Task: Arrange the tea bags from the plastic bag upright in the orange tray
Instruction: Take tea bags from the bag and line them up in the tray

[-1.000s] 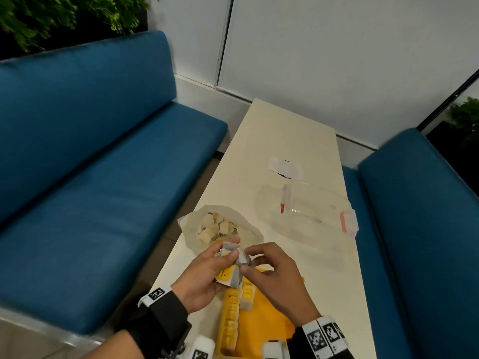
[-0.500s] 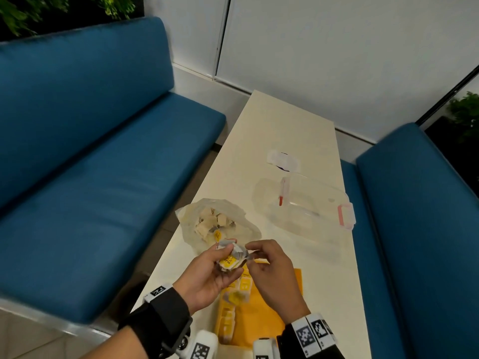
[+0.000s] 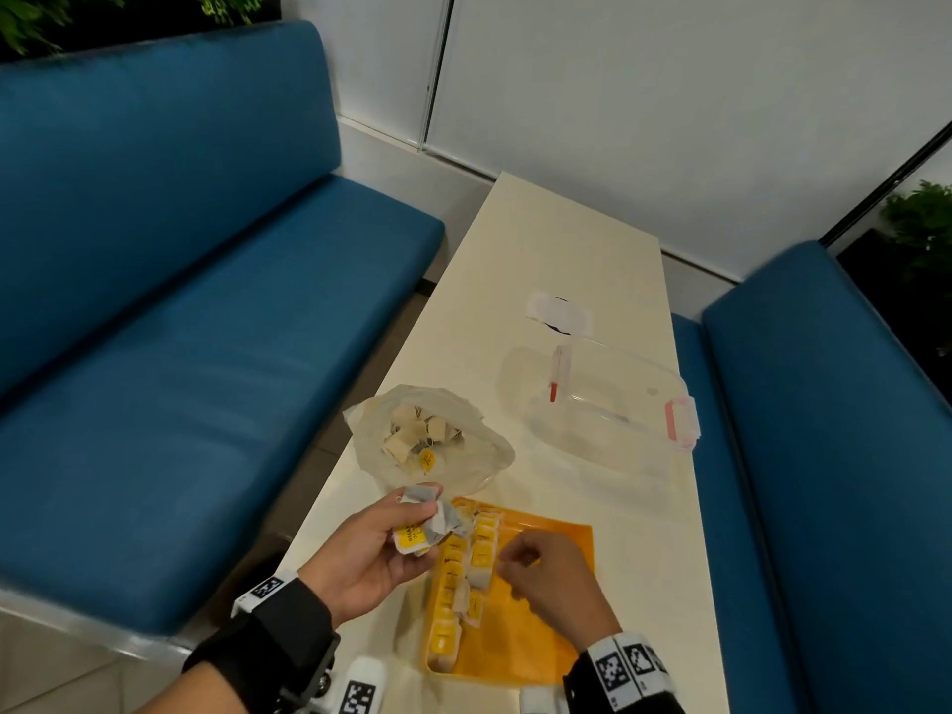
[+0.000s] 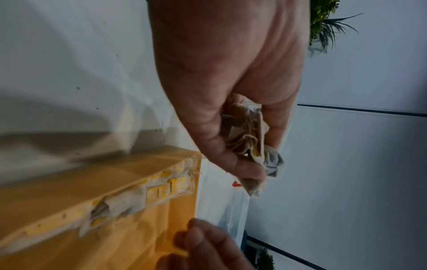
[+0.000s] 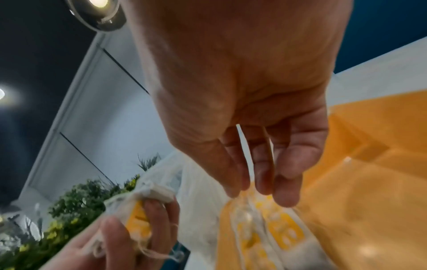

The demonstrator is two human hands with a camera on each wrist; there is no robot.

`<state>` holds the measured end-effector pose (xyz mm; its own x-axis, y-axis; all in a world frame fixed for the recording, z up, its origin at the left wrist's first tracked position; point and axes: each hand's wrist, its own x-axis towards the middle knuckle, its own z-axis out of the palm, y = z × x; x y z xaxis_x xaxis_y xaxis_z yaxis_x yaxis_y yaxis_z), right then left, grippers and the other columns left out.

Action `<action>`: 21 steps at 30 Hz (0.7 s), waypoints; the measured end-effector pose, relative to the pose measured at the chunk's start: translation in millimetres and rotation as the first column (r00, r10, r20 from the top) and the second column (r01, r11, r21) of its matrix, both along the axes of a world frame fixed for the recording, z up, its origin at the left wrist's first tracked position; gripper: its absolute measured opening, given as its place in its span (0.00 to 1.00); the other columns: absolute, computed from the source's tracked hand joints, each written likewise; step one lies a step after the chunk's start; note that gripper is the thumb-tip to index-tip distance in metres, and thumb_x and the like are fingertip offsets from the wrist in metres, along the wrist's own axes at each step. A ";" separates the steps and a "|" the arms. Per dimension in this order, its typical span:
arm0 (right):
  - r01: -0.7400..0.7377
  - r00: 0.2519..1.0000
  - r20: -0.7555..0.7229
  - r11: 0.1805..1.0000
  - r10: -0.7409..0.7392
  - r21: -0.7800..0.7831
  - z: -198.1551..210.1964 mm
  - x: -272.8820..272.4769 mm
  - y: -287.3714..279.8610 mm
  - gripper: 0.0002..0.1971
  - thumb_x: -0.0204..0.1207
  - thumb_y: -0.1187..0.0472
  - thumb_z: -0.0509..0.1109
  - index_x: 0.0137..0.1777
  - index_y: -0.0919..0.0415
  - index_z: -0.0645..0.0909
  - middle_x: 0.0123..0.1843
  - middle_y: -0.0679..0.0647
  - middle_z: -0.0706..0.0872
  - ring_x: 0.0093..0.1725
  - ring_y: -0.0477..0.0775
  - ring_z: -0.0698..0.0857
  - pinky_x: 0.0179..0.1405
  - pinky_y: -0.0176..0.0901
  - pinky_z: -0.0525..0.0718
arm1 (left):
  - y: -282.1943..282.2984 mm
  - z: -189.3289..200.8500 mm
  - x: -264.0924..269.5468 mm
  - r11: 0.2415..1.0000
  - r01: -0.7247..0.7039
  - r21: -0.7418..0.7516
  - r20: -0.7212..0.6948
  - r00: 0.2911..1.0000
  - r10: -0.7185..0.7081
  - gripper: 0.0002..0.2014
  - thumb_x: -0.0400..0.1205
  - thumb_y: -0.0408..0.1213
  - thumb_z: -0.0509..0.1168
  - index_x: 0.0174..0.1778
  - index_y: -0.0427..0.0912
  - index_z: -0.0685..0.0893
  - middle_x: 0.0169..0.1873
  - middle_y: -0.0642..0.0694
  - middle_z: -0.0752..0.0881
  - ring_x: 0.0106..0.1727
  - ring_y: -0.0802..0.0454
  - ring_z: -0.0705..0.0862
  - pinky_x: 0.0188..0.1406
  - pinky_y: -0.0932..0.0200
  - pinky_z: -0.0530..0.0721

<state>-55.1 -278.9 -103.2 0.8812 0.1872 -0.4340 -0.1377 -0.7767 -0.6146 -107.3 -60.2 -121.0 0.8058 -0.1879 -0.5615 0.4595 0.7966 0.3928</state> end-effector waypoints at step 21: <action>-0.136 0.990 0.005 0.974 0.139 -0.183 -44.3 -27.2 18.1 0.12 0.73 0.65 0.70 0.36 0.46 0.82 0.43 0.44 0.90 0.43 0.41 0.87 0.45 0.34 0.86 | 3.3 -18.4 -25.5 0.990 0.073 0.118 -0.031 0.997 -0.070 0.19 0.79 0.29 0.72 0.67 0.42 0.85 0.55 0.32 0.91 0.41 0.45 0.88 0.32 0.55 0.90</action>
